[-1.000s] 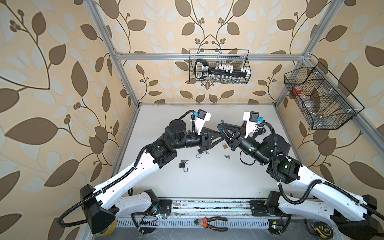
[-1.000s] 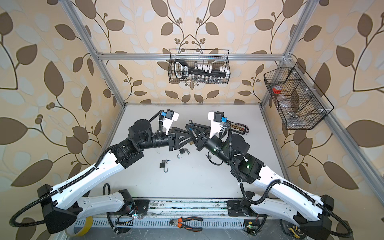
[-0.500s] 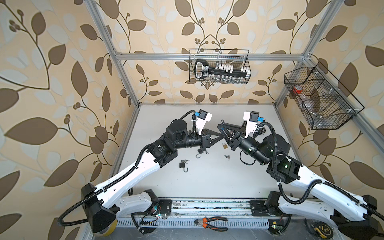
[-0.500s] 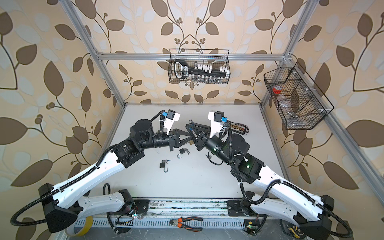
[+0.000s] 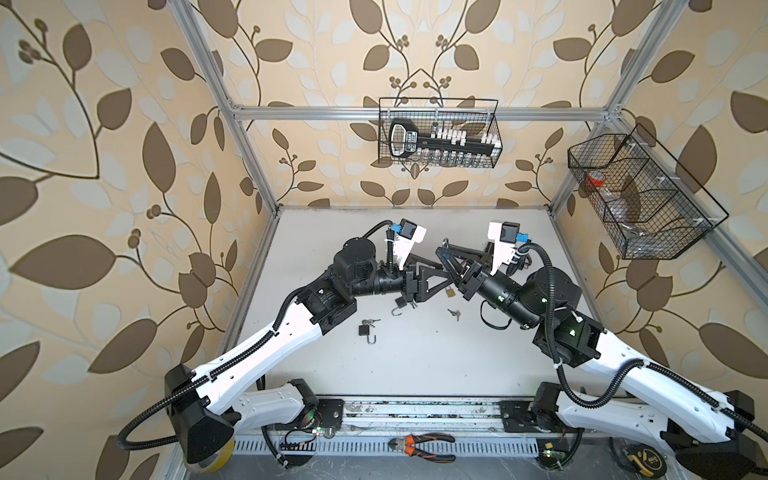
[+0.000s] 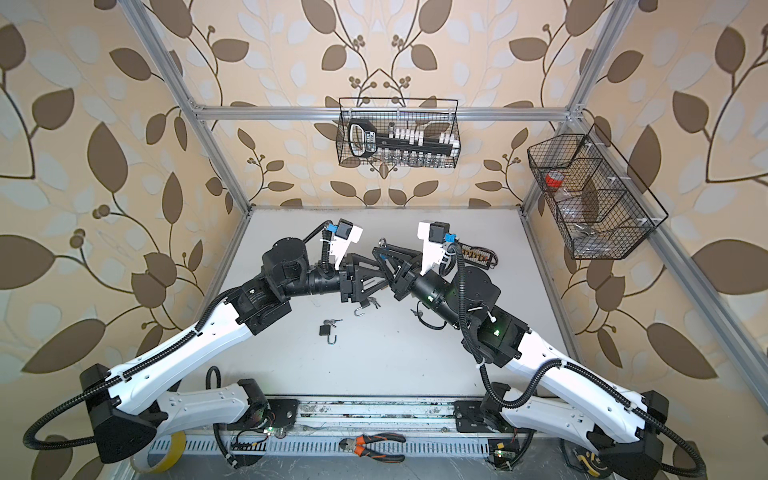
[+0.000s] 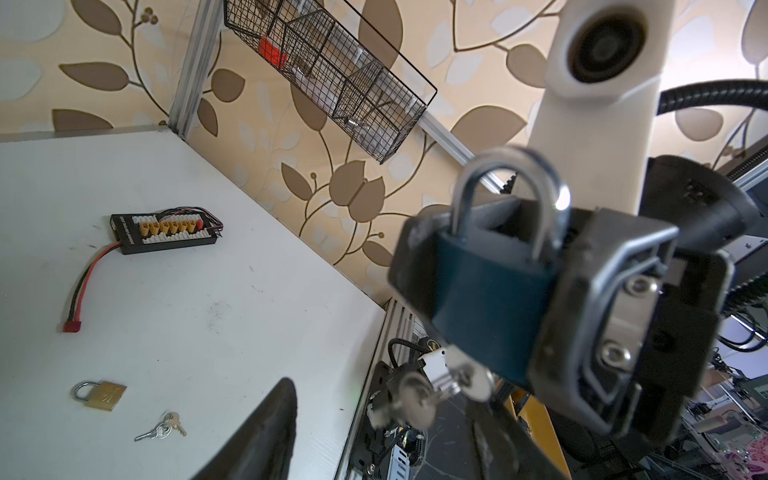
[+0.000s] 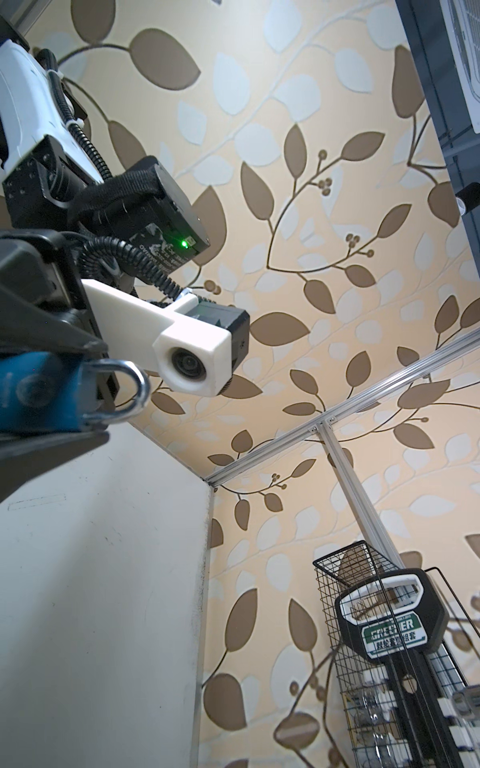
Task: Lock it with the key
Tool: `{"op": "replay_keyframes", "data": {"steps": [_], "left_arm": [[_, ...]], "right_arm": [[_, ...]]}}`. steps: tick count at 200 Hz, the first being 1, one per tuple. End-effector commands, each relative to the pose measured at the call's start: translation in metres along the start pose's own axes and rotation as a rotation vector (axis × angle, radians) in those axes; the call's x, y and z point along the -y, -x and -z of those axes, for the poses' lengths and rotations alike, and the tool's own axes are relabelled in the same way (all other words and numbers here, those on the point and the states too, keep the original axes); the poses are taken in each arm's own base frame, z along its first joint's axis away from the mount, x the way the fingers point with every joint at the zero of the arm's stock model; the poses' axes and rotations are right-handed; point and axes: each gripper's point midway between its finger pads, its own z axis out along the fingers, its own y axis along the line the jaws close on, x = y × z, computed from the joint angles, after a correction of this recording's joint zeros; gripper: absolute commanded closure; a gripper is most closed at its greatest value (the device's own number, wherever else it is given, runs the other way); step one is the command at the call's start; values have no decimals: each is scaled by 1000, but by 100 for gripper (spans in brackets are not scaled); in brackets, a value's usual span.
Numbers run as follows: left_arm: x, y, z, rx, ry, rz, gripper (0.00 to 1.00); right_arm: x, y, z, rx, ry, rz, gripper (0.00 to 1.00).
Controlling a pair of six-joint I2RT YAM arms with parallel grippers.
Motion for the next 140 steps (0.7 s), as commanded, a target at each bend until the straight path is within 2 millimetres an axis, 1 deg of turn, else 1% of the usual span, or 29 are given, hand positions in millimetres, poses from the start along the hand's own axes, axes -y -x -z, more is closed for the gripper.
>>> {"op": "replay_keyframes", "data": {"steps": [1,25,59,108,140], "left_arm": [[30,24,2,51,-91,-73,40],[33,25,1,53,-102,-75,46],[36,26,2,56,-109,-81,60],[39,29,3,58,-120,-87,71],[38,27,2,54,-117,-84,80]], "right_arm": [[-17,25,7,53,49,-21,100],[-17,25,6,49,52,-21,100],[-18,24,5,47,54,-24,100],[-17,24,5,48,52,-25,100],[-17,24,5,48,49,-24,100]]}}
